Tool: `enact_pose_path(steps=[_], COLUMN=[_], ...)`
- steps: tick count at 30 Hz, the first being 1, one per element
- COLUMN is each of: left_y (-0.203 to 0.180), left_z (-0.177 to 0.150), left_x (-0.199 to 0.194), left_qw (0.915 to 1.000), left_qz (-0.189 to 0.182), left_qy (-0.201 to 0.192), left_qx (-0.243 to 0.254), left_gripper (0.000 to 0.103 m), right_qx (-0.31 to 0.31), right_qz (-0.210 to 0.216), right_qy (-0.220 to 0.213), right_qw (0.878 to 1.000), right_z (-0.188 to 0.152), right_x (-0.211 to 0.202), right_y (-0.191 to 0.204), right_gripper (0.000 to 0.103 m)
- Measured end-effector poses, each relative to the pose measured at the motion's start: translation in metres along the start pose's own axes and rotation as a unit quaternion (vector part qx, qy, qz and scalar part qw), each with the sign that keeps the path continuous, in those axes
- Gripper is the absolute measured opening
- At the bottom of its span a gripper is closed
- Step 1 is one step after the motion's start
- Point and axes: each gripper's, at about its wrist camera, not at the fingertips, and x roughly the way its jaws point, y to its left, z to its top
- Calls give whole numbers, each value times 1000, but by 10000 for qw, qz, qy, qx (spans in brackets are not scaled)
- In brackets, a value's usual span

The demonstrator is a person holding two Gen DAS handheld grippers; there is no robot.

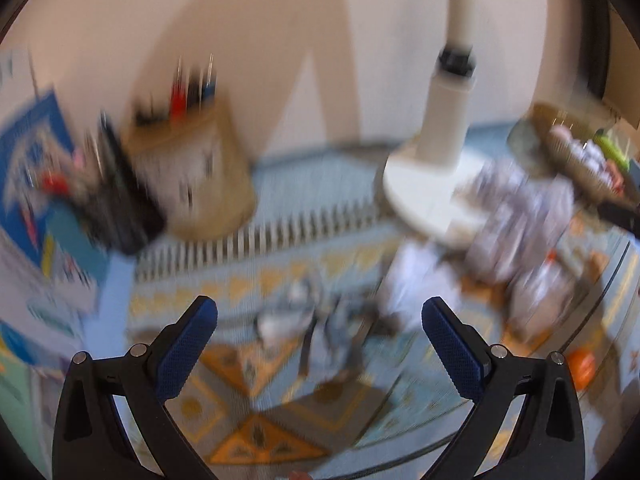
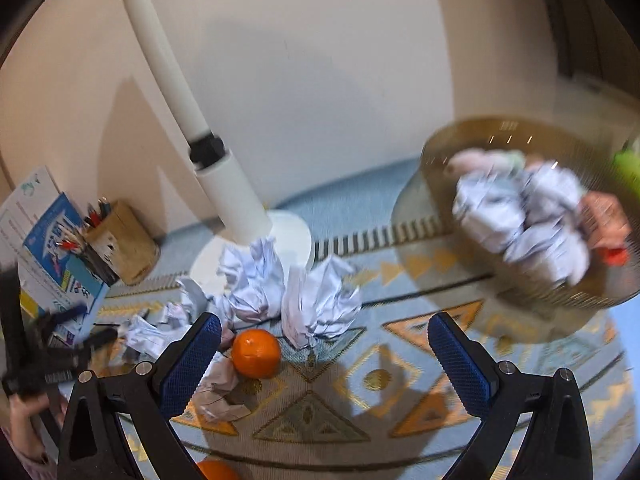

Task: Organize objects
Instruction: 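Grasp a paper ball with the right tool while the left tool grasps the checked bow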

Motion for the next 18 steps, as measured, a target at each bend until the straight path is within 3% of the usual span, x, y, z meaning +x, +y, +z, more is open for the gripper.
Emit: enact_pose_path(steps=[2, 7, 9, 12, 18], left_y=[6, 3, 10, 14, 15], left_z=[-12, -17, -15, -11, -11], left_x=[18, 40, 48, 52, 56], left_qw=[9997, 9998, 9990, 9990, 9990], left_qz=[-74, -64, -309, -211, -200], left_qy=[218, 185, 208, 192, 187], left_qx=[-95, 26, -245, -340, -365], left_gripper=[102, 103, 103, 103, 103], right_qx=[35, 95, 159, 355, 312], right_qz=[-90, -138, -136, 57, -168], right_qy=[114, 263, 293, 291, 313], right_qw=[9999, 9995, 9994, 9989, 9989], right_z=[-4, -7, -7, -2, 1], right_x=[19, 45, 54, 61, 65], right_y=[-1, -5, -8, -13, -9], right_gripper=[103, 103, 103, 103, 103])
